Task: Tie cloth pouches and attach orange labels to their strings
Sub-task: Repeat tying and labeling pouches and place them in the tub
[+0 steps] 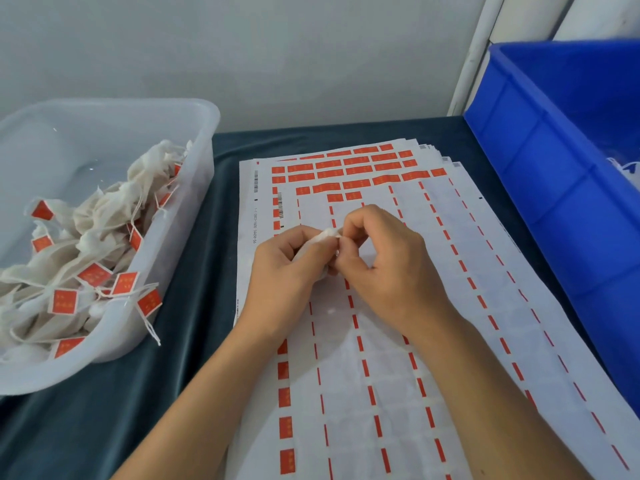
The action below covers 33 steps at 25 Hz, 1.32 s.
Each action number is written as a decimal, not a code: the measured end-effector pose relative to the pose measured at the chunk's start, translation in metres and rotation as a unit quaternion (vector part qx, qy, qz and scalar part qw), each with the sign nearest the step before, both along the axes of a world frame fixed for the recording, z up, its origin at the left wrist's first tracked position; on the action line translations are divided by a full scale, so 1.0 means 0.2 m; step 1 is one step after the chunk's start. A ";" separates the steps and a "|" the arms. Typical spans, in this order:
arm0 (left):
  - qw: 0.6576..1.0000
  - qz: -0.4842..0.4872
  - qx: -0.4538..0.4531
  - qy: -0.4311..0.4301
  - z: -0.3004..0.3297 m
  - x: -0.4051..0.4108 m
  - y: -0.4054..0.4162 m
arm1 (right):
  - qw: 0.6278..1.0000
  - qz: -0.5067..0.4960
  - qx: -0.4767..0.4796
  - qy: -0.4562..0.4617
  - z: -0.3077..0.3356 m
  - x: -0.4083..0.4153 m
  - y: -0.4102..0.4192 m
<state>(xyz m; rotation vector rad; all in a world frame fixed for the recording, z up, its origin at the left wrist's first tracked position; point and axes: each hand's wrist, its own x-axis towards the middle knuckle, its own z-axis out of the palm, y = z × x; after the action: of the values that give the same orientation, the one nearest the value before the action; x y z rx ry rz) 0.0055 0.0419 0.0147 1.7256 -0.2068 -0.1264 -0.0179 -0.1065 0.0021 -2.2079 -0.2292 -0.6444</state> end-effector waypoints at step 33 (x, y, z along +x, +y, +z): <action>0.996 -0.037 0.062 -0.052 -0.03 0.01 0.02 | 0.954 -0.061 0.286 0.060 0.04 0.02 -0.04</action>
<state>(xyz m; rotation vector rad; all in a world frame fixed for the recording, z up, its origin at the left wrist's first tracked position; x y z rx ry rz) 0.0073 0.0460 0.0087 1.8504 -0.3465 -0.1048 -0.0138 -0.1138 0.0109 -1.6968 0.1471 -0.5553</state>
